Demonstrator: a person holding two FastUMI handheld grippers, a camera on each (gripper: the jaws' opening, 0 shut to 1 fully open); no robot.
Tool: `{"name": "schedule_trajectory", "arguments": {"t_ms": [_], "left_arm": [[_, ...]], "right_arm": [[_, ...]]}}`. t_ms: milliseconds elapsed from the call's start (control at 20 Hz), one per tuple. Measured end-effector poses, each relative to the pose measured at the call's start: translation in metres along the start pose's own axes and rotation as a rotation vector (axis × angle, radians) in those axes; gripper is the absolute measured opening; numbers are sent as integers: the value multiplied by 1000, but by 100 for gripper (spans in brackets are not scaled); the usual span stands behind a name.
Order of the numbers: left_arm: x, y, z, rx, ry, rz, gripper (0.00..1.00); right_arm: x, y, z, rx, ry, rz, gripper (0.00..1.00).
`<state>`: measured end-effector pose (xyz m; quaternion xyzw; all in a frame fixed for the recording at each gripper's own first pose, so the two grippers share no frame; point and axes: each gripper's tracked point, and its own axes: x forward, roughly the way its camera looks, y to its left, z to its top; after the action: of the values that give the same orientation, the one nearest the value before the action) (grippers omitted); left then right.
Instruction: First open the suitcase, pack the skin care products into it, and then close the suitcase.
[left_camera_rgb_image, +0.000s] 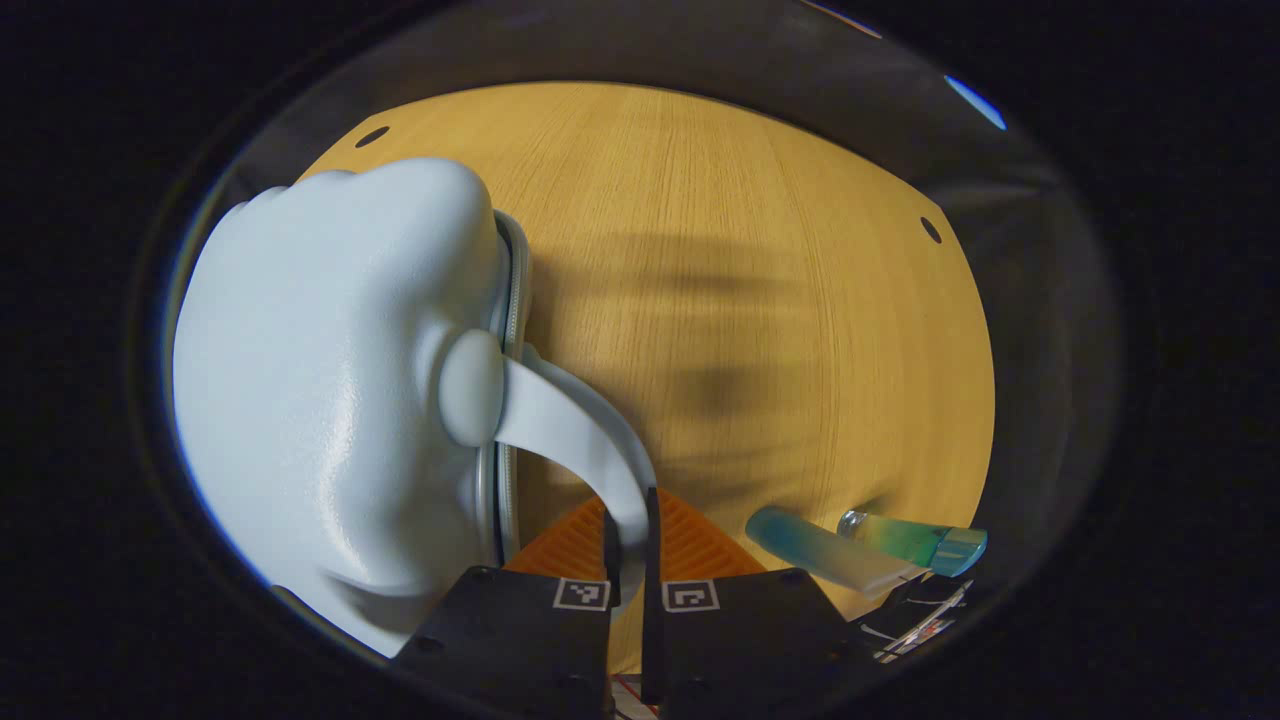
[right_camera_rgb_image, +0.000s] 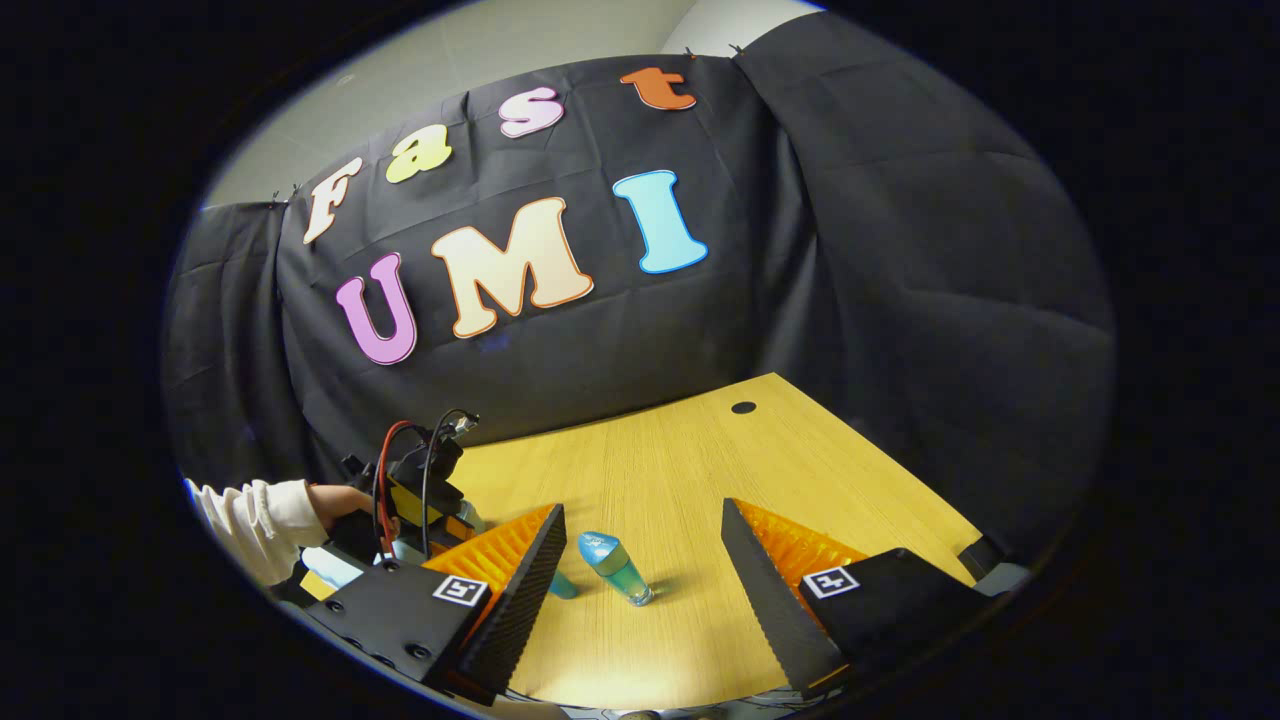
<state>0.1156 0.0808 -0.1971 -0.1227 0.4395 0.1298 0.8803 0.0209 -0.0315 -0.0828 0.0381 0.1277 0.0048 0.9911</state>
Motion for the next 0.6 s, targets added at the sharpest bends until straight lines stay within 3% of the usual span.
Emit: {"name": "schedule_trajectory", "arguments": {"t_ms": [150, 600], "left_arm": [[-10, -5, 5, 7, -20, -12, 4], [-64, -19, 29, -21, -161, -140, 4]], "right_arm": [[0, -2, 4, -3, -18, -4, 98], [-1, 6, 3, -19, -18, 17, 98]]}}
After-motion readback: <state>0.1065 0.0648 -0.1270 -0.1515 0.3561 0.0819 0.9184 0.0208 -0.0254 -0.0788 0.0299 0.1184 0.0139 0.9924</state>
